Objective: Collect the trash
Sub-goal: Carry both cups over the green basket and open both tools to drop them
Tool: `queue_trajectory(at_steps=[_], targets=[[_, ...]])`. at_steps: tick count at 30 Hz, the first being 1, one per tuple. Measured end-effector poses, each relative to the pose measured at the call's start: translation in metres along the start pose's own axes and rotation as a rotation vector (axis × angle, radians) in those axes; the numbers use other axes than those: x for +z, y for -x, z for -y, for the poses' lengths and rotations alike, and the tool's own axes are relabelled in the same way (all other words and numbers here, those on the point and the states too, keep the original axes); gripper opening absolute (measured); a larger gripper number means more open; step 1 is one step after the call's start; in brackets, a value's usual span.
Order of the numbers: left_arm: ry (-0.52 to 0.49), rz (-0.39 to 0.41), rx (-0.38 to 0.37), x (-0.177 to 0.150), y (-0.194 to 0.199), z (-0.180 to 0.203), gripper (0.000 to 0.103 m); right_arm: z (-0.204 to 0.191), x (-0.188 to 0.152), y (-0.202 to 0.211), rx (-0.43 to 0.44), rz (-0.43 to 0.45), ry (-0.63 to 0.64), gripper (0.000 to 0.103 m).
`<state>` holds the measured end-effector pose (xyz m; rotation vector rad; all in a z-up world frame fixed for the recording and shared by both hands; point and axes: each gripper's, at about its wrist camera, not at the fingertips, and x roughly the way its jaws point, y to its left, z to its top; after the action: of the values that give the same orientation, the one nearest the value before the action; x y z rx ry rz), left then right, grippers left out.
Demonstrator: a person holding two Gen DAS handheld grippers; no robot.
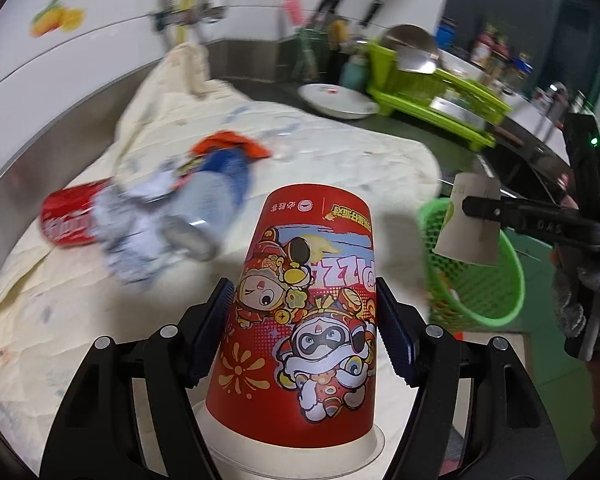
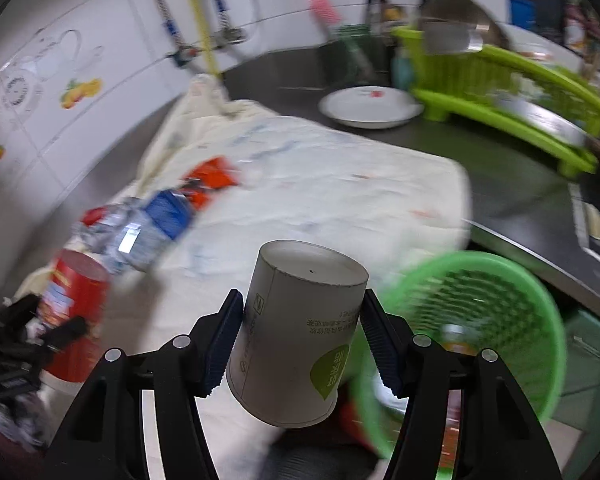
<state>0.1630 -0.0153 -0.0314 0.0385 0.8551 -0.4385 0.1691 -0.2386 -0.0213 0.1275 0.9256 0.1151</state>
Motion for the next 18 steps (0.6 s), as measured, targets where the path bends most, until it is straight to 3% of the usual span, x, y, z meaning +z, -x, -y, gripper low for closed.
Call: queue_trajectory(at_steps=[8, 14, 18], targets=[[-0.102, 0.002, -0.074, 0.011, -0.023, 0.081, 0.068, 0.105, -0.047, 0.009, -0.276, -0.023, -0.055, 0.058], [-0.145, -0.021, -0.112, 0.016, -0.047, 0.125, 0.068, 0.170, -0.079, -0.010, -0.318, -0.106, -0.151, 0.058], [-0.163, -0.043, -0.133, 0.019, -0.066, 0.153, 0.068, 0.189, -0.092, -0.021, -0.343, -0.132, -0.180, 0.058]])
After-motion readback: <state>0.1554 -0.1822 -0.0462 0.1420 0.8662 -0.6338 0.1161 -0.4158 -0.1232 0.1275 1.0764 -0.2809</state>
